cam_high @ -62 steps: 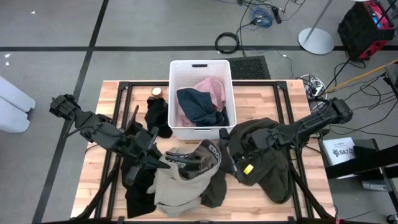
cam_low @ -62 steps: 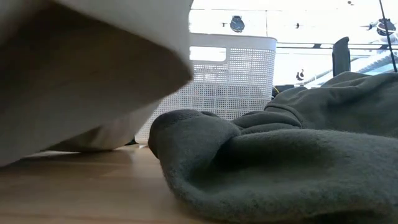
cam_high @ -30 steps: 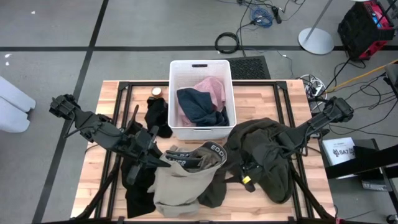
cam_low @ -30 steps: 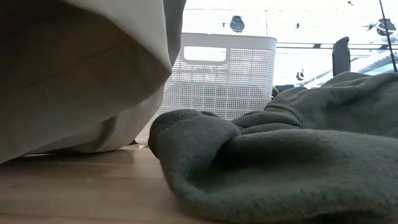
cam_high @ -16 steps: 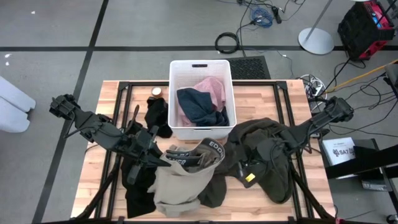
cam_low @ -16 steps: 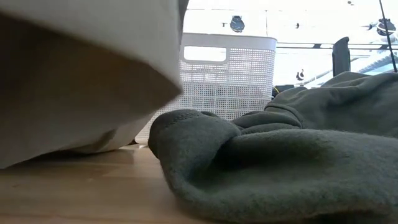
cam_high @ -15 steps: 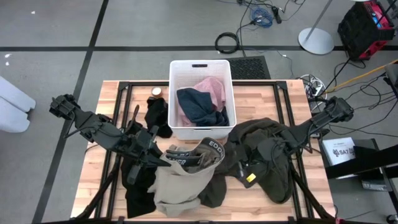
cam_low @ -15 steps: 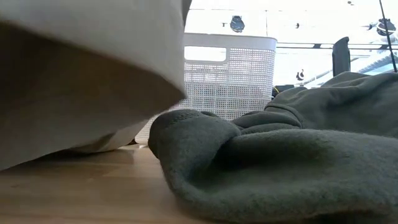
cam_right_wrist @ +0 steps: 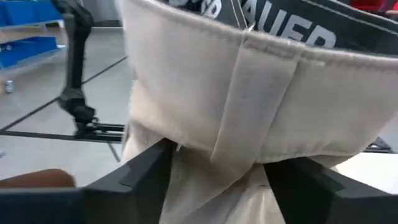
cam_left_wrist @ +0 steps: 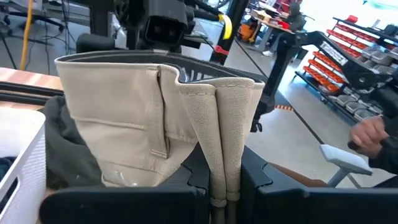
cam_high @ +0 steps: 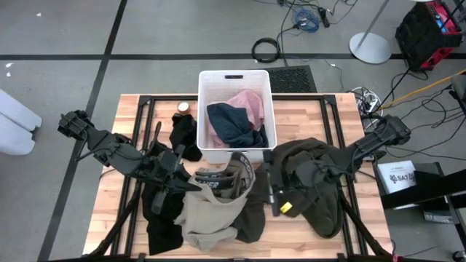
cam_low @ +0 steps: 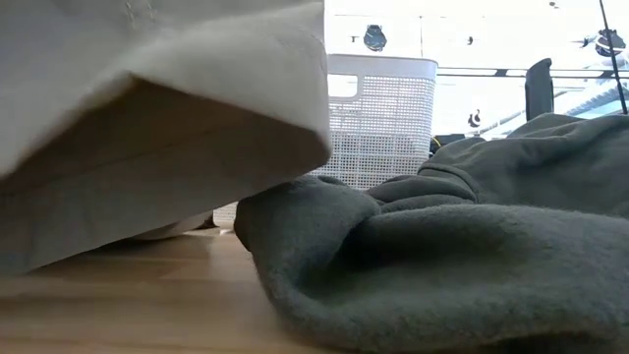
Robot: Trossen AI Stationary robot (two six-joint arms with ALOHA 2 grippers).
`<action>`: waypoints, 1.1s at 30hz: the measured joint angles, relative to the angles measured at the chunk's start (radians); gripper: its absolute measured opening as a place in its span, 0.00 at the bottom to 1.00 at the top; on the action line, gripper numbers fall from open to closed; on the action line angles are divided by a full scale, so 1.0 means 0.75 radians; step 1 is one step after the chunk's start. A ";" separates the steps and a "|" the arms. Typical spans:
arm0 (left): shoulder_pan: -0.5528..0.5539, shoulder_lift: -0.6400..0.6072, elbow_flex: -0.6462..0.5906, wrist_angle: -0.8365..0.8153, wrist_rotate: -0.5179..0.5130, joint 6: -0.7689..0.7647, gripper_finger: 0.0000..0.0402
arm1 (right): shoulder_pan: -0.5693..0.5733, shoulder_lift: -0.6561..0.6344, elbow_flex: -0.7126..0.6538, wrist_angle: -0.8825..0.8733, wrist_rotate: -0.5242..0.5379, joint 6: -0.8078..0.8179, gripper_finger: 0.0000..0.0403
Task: Fold laundry
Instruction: Fold the light brown short pants
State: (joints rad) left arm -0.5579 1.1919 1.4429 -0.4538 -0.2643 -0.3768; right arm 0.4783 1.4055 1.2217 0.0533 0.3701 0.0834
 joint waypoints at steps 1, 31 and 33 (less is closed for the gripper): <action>0.000 0.000 0.000 0.000 -0.001 0.000 0.08 | -0.009 0.010 -0.001 0.030 0.001 -0.013 0.54; 0.001 0.004 0.124 0.178 0.106 0.412 0.08 | 0.257 0.067 0.616 -0.328 0.247 -0.557 0.00; -0.015 0.007 0.124 0.203 0.216 0.434 0.08 | 0.286 0.070 0.614 -0.269 0.158 -0.613 0.00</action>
State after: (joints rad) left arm -0.5693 1.1974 1.5359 -0.3016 -0.1027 -0.0512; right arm 0.6931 1.4578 1.6825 -0.1487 0.4887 -0.3763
